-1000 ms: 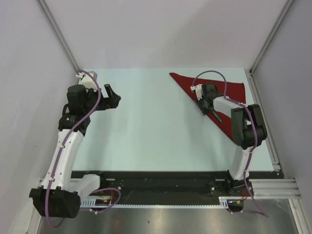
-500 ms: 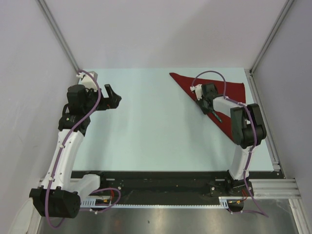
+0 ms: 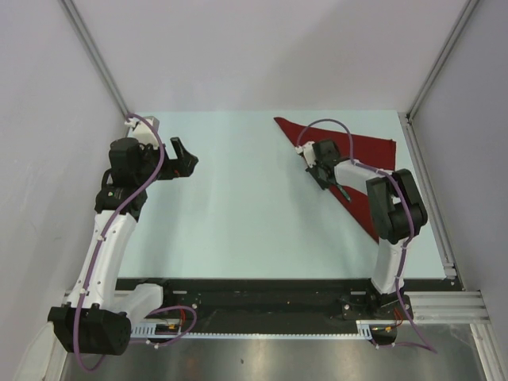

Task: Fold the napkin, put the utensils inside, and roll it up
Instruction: Place the utensil onto the napkin

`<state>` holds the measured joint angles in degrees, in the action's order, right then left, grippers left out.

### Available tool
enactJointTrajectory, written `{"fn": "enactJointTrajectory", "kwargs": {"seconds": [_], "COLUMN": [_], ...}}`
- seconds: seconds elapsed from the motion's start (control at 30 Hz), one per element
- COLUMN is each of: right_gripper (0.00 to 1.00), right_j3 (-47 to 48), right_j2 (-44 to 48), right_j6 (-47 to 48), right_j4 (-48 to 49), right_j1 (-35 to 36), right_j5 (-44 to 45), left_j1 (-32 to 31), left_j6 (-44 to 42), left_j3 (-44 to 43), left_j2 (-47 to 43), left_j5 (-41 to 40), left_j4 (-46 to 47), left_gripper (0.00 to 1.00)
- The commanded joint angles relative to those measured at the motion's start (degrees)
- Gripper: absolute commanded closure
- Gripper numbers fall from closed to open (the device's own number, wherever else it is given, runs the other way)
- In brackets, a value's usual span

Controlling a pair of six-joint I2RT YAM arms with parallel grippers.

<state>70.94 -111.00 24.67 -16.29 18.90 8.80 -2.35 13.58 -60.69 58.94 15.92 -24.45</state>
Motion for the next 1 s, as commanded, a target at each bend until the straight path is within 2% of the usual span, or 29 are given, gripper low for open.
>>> {"fn": "enactJointTrajectory", "kwargs": {"seconds": [0.0, 0.17, 0.4, 0.63, 0.73, 0.77, 0.8, 0.9, 0.97], "right_gripper": [1.00, 1.00, 1.00, 1.00, 0.99, 0.94, 0.80, 0.54, 0.50], "right_j3": [0.2, 3.9, 11.9, 20.5, 22.3, 23.1, 23.3, 21.7, 19.3], "right_j2": [-1.6, -6.1, -10.9, -14.9, -14.7, -14.0, -12.2, -7.6, -1.5], "right_j6": [-4.9, -11.8, -22.1, -28.7, -30.8, -31.3, -31.4, -32.1, -33.8], "right_j4": [-4.3, -8.0, -13.8, -17.1, -17.2, -17.5, -17.5, -18.6, -19.0], "right_j1": [5.6, 12.5, 25.6, 32.6, 33.5, 33.8, 33.7, 34.0, 34.1], "right_j5": [-0.4, 3.1, 6.6, 6.2, 5.7, 5.9, 6.1, 7.6, 8.5], "left_j1": [0.6, 0.6, 0.6, 0.6, 0.6, 0.6, 0.6, 0.7, 0.6], "left_j6": [1.0, 1.0, 1.0, 1.0, 1.0, 1.0, 1.0, 1.2, 1.4], "left_j3": [0.3, 0.3, 0.3, 0.3, 0.3, 0.3, 0.3, 0.4, 0.7], "left_j2": [-0.2, -0.3, -0.4, -0.6, -0.7, -0.6, -0.7, -0.4, -0.2], "left_j5": [1.8, 1.8, 1.8, 1.6, 1.7, 1.6, 1.7, 1.7, 2.0], "left_j4": [2.6, 2.6, 2.6, 2.6, 2.5, 2.5, 2.6, 2.6, 2.8], "left_gripper": [0.00, 0.00, 0.00, 0.00, 0.00, 0.00, 0.00, 0.00, 0.00]}}
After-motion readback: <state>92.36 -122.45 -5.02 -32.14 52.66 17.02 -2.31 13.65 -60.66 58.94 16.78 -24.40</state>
